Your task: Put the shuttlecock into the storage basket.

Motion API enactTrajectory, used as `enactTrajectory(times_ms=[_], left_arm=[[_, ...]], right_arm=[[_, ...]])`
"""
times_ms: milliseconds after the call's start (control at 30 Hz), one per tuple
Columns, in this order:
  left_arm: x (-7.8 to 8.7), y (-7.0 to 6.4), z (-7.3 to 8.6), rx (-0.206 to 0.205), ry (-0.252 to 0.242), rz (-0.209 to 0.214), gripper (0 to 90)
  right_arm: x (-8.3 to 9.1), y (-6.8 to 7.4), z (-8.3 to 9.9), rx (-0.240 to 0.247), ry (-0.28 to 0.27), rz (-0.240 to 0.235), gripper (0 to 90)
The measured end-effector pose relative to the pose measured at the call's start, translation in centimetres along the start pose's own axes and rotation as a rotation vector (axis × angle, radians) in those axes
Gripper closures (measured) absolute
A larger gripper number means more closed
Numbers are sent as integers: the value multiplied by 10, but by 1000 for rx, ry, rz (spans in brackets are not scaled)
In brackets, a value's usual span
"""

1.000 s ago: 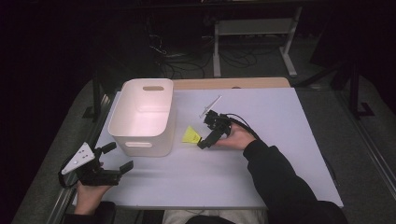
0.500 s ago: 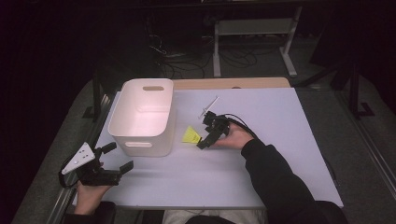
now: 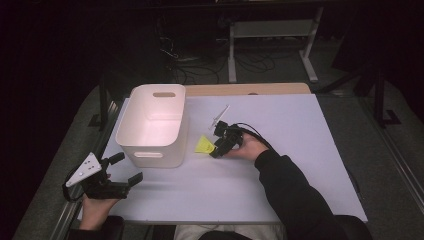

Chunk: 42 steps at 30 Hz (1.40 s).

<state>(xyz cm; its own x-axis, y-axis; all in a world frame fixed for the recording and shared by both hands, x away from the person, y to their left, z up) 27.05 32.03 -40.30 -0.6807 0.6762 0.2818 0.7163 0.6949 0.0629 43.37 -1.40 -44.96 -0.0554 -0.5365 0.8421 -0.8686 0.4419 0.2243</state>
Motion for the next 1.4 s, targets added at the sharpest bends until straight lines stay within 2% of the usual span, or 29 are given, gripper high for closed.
enactTrajectory(times_ms=[333, 600, 900, 1167, 1400], left_arm=[[0, 0, 0, -1, 1, 0, 0], [0, 0, 0, -2, 3, 2, 0], [0, 0, 0, -1, 2, 2, 0], [0, 0, 0, -1, 4, 3, 0], [0, 0, 0, -1, 5, 2, 0]], right_arm=[[-3, -1, 2, 8, 24, 8, 622], [0, 0, 2, 9, 28, 13, 630], [9, -1, 2, -2, 7, 19, 631], [25, 1, 2, -12, -28, 14, 632], [37, 1, 1, -14, -43, 35, 632]])
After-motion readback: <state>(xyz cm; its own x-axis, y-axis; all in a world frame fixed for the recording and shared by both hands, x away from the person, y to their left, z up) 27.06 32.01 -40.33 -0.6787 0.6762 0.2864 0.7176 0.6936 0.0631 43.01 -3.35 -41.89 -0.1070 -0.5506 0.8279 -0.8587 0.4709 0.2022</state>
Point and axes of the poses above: each handheld gripper's, and its own axes: x roughly backward along the jaws, z roughly out of its underside, y roughly to its left, the point moved 3 cm from there along -x, roughly forward along the jaws, and after that the axes turned 8 degrees about -x, right-handed, at the moved point
